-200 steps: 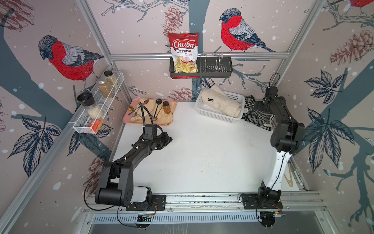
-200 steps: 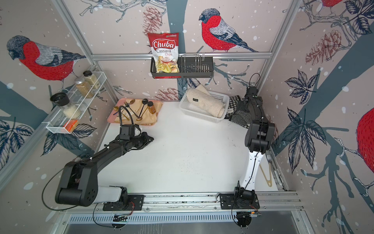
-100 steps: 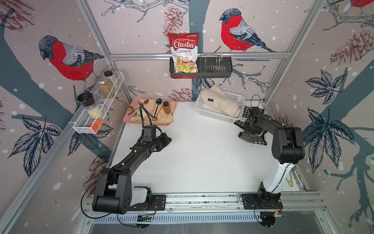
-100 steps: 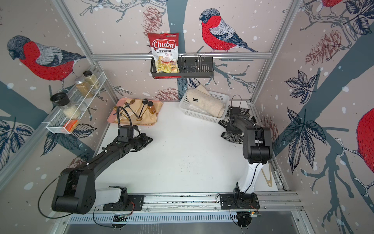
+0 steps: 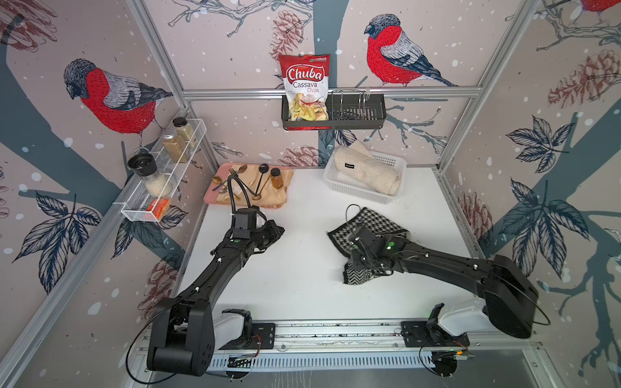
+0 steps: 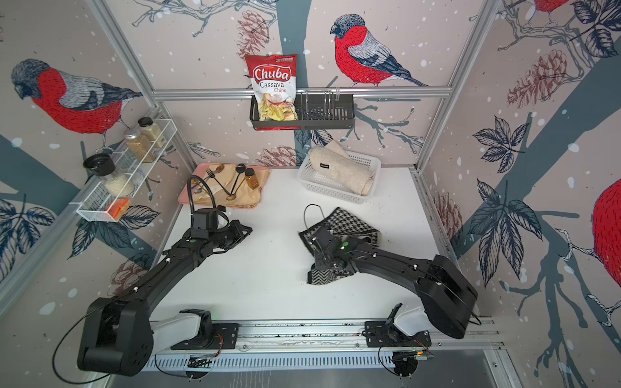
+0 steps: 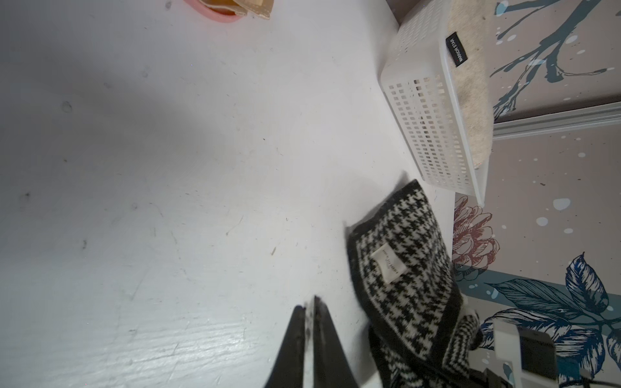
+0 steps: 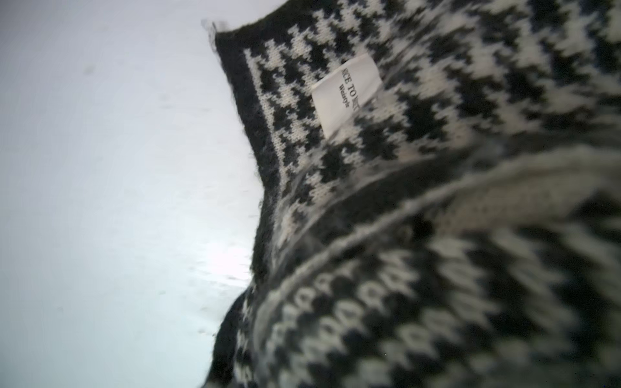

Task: Roll up the scarf and place it into the basket
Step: Move the scarf to the center of the board, then flatten out the scarf at the center of the board.

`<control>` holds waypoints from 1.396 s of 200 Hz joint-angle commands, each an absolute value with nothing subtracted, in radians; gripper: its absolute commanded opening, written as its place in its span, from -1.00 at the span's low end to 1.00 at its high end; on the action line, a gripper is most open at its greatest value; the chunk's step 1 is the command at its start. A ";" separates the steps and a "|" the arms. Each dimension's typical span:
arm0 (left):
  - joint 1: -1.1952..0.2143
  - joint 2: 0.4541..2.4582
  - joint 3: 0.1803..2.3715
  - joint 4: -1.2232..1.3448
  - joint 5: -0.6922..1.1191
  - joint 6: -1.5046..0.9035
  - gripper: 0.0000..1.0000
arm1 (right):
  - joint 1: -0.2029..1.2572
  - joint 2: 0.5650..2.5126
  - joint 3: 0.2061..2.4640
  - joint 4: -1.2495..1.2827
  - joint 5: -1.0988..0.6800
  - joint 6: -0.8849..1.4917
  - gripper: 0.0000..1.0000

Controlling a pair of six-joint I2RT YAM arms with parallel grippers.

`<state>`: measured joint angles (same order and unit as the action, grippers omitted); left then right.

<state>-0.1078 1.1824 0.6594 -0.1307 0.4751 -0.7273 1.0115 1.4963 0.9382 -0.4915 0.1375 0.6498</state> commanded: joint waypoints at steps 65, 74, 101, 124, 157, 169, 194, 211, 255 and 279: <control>-0.110 1.126 0.718 -0.218 0.448 -0.709 -0.77 | 1.147 1.716 1.067 -0.549 0.126 0.530 0.34; -0.113 1.134 0.711 -0.209 0.451 -0.707 -0.78 | 1.120 1.659 1.021 -0.540 0.147 0.532 0.98; -0.145 1.159 0.704 -0.222 0.445 -0.692 -0.78 | 1.053 1.502 1.000 -0.552 0.198 0.516 0.99; -0.220 1.157 0.696 -0.247 0.433 -0.698 -0.78 | 0.989 1.405 0.998 -0.581 0.233 0.501 0.99; -0.338 1.093 0.671 -0.346 0.415 -0.725 -0.77 | 0.894 1.354 0.944 -0.591 0.230 0.484 0.99; -0.371 1.060 0.669 -0.412 0.402 -0.732 -0.77 | 0.895 1.368 0.930 -0.586 0.214 0.484 0.99; -0.504 1.031 0.701 -0.556 0.354 -0.716 -0.76 | 0.922 1.410 0.904 -0.550 0.183 0.503 1.00; -0.598 1.023 0.720 -0.617 0.295 -0.735 -0.74 | 0.930 1.436 0.878 -0.505 0.153 0.513 0.99; -0.786 1.103 0.781 -0.626 0.226 -0.792 -0.20 | 0.897 1.509 0.784 -0.339 0.021 0.516 0.99; -0.881 1.138 0.793 -0.653 0.198 -0.854 0.00 | 0.881 1.561 0.750 -0.263 -0.012 0.532 0.89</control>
<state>-0.8177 1.1168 0.7818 -0.5949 0.2581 -0.7902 0.8883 1.5246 0.7742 -0.3698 0.0612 0.5083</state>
